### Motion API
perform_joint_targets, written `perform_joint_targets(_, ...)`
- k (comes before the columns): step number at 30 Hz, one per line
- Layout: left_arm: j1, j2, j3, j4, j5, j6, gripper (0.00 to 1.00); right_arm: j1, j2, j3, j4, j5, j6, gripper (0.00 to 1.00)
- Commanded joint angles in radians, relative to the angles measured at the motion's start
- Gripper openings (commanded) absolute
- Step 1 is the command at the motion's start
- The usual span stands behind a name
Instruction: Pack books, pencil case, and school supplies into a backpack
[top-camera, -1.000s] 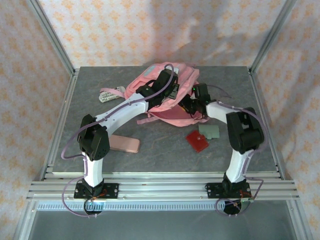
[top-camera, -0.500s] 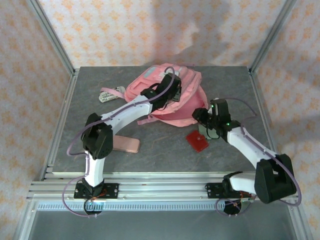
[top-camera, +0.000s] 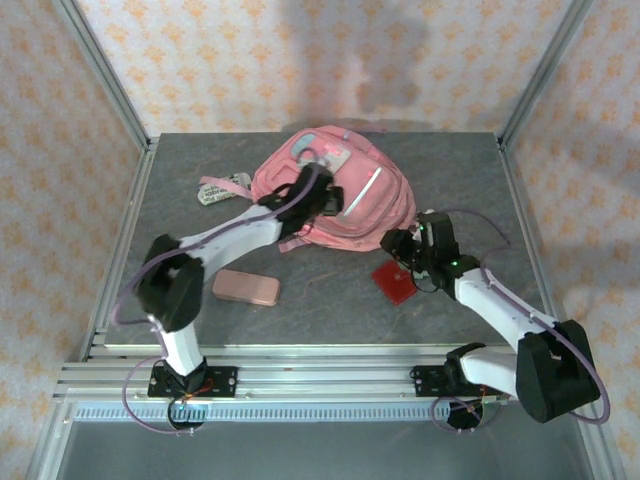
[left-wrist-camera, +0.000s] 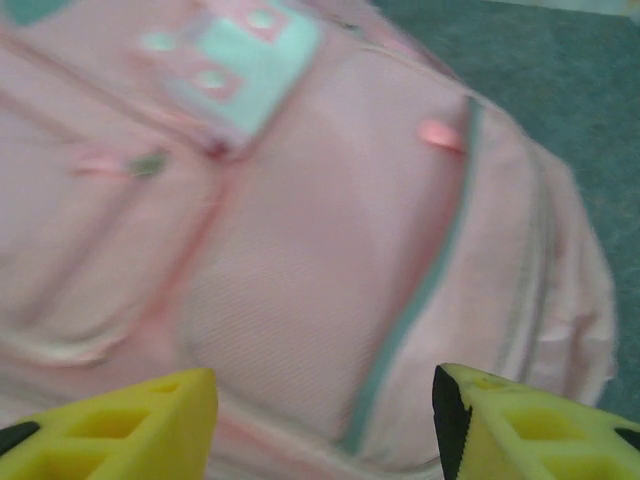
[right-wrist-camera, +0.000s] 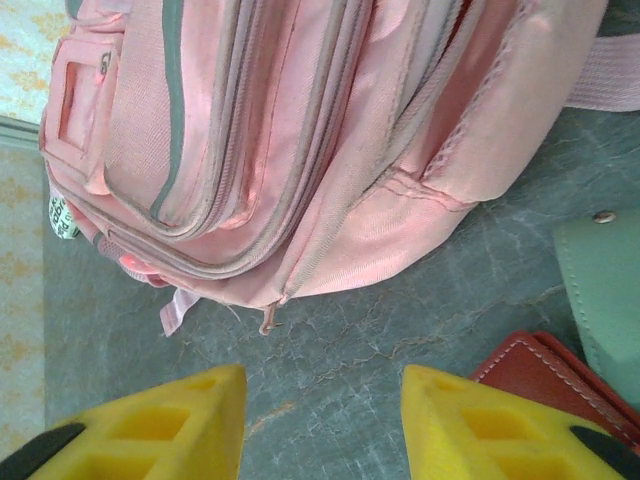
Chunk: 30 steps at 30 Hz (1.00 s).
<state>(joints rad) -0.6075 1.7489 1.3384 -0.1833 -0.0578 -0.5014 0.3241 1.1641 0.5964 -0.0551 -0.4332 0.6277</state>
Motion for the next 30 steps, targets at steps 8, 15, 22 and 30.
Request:
perform_joint_targets(8,0.180,-0.114,-0.406,0.304,0.136,-0.190,0.72,0.049,0.130,0.061,0.072,0.029,0.020,0.45)
perform_joint_targets(15,0.187,0.002,-0.400,0.369,0.135,-0.223,0.73,0.050,0.141,0.085,0.045,0.065,0.021,0.45)
perform_joint_targets(22,0.206,0.095,-0.415,0.487,0.175,-0.293,0.70,0.049,0.169,0.113,0.009,0.099,0.006,0.45)
perform_joint_targets(30,0.209,0.128,-0.434,0.556,0.251,-0.341,0.07,0.046,0.233,0.164,-0.031,0.130,-0.015,0.45)
